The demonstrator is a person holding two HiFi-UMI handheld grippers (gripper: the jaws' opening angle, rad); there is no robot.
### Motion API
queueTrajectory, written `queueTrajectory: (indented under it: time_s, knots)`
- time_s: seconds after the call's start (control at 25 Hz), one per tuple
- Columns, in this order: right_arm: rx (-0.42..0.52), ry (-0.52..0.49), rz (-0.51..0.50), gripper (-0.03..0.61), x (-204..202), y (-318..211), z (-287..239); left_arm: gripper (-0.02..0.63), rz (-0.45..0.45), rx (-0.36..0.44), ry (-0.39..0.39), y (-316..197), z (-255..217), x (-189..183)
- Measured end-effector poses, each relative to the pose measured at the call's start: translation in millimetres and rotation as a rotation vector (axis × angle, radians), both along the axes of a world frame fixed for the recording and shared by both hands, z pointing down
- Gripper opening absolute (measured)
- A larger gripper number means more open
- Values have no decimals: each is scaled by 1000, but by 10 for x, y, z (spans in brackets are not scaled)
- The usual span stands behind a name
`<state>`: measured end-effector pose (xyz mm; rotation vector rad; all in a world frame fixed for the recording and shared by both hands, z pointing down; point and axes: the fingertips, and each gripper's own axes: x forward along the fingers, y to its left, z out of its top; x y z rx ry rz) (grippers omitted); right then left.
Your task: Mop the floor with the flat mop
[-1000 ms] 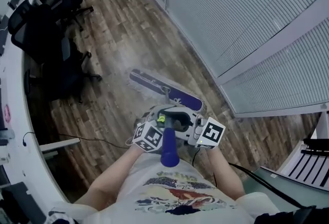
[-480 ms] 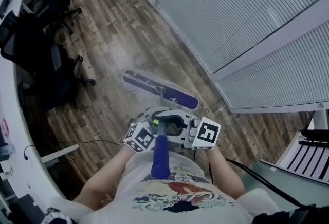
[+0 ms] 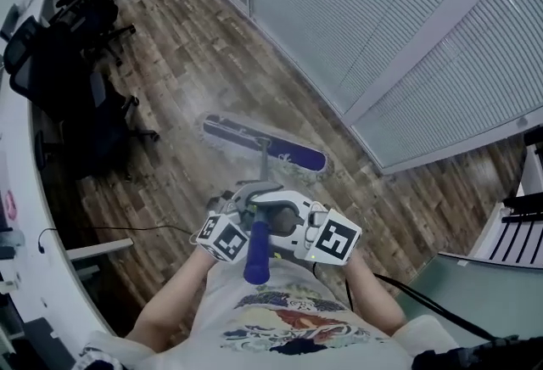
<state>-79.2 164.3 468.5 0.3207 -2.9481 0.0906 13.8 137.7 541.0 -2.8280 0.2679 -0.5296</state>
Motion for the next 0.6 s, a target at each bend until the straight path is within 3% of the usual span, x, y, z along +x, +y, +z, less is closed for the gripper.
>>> queueTrajectory:
  time_s: [0.12, 0.24, 0.4, 0.6]
  knots:
    - [46, 29, 0, 173, -5, 572, -48, 67, 44, 50, -36, 584, -75, 0]
    - [87, 46, -50, 163, -134, 1245, 44, 66, 85, 48, -104, 1265, 77, -71]
    - [57, 14, -66, 164, -202, 1945, 130, 66, 96, 47, -122, 1957, 156, -149]
    - [36, 5, -96, 173, -142, 2352, 409, 52, 153, 51, -164, 2405, 463, -82]
